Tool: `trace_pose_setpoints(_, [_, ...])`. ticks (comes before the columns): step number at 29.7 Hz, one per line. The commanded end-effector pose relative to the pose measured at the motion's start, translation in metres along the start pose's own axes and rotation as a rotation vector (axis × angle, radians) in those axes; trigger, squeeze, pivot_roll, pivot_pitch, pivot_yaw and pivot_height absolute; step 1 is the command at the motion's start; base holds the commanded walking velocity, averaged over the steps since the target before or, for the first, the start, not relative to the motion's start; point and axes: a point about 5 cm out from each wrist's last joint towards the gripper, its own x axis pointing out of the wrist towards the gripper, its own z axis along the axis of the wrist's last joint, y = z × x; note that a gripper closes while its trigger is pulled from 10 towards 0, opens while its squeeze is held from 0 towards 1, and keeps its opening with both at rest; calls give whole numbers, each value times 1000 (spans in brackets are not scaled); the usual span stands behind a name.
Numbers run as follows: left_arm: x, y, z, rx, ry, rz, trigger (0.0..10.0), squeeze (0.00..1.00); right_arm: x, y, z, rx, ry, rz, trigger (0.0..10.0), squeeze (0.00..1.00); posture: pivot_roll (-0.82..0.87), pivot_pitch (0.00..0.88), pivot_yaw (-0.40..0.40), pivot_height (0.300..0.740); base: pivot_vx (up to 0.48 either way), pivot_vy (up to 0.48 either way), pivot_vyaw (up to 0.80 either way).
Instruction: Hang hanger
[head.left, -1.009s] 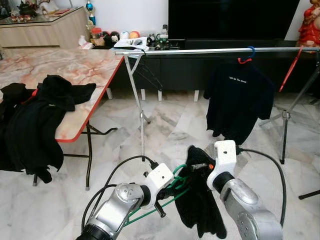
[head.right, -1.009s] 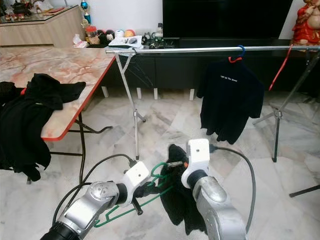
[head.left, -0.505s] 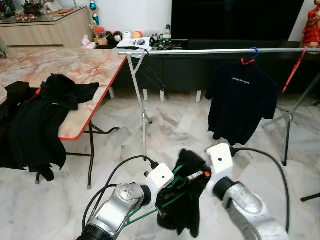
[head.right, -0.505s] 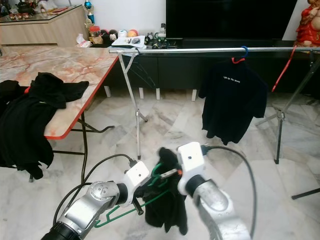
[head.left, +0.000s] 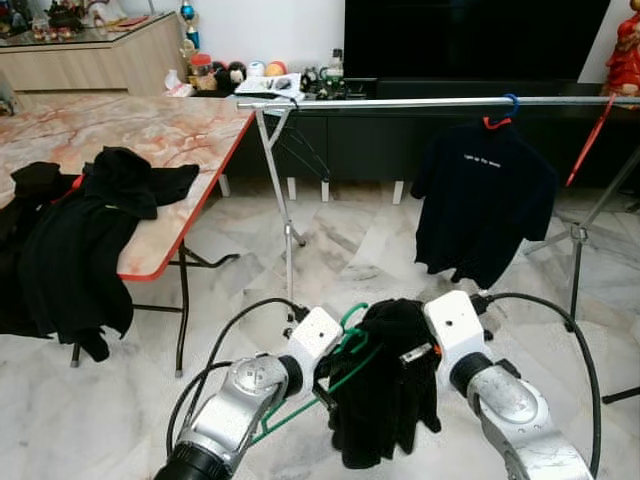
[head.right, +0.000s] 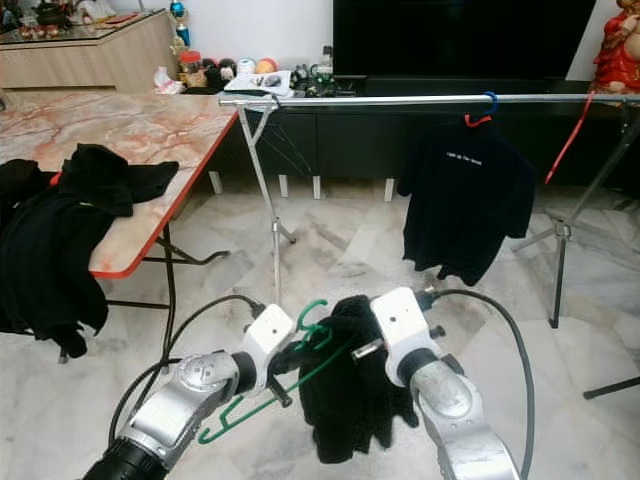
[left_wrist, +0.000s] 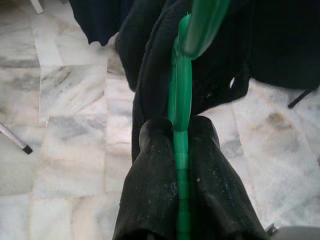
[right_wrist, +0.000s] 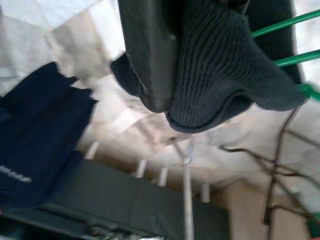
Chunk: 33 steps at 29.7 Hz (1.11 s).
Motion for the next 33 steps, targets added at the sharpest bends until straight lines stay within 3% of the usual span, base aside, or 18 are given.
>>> trace_pose_setpoints(1, [-1,6,9,7,-39,23,10000,0,0,-2,21,29,-111,11,10000,0,50,51,62,740,0,0,0])
trace_pose_setpoints(4, [-1,5,7,2,-34,16,10000,0,-6,11,35,46,-178,162,10000,0,46,53,62,740,0,0,0])
trace_pose_setpoints(7, [0,3,6,-13,-39,5,10000,0,-12,17,42,-46,-221,269,10000,0,49,60,63,740,0,0,0])
trace_pose_setpoints(8, [0,-1,7,-11,-39,-21,10000,0,-18,17,49,-122,-266,334,10000,0,49,61,65,740,0,0,0])
trace_pose_setpoints(10, [0,-2,7,-10,-39,-29,10000,0,-19,16,51,-147,-280,345,10000,0,49,61,65,740,0,0,0])
trace_pose_setpoints(12, [-1,-6,7,-17,-45,-69,10000,0,-13,0,57,-215,-287,283,10000,0,44,64,67,740,0,0,0])
trace_pose_setpoints(14, [-1,-8,7,-26,-50,-92,10000,0,-12,-5,62,-248,-295,284,10000,0,44,63,67,740,0,0,0])
trace_pose_setpoints(16, [-2,-10,7,-23,-49,-110,10000,0,-17,0,68,-263,-335,377,10000,0,45,64,69,740,0,0,0])
trace_pose_setpoints(17, [-2,-12,7,-22,-51,-123,10000,0,-24,10,74,-270,-364,481,10000,0,45,64,69,740,0,0,0])
trace_pose_setpoints(24, [-3,-11,7,-30,-53,-117,10000,0,-45,39,78,-285,-410,701,10000,0,50,68,69,740,0,0,0])
trace_pose_setpoints(27, [-3,-11,7,-31,-54,-121,10000,0,-30,28,54,-334,-278,590,10000,0,51,68,72,740,0,0,0])
trace_pose_setpoints(29, [-3,-11,7,-31,-54,-121,10000,0,-29,27,52,-339,-271,585,10000,0,51,68,72,740,0,0,0])
trace_pose_setpoints(30, [-3,-10,7,-31,-54,-121,10000,0,-20,14,43,-369,-208,466,10000,0,51,68,72,740,0,0,0])
trace_pose_setpoints(32, [-3,-10,8,-31,-55,-120,10000,0,-16,8,39,-381,-184,421,10000,0,51,68,72,740,0,0,0])
trace_pose_setpoints(33, [-3,-9,8,-33,-55,-112,10000,0,-4,-18,26,-446,-70,227,10000,0,49,69,73,740,0,0,0])
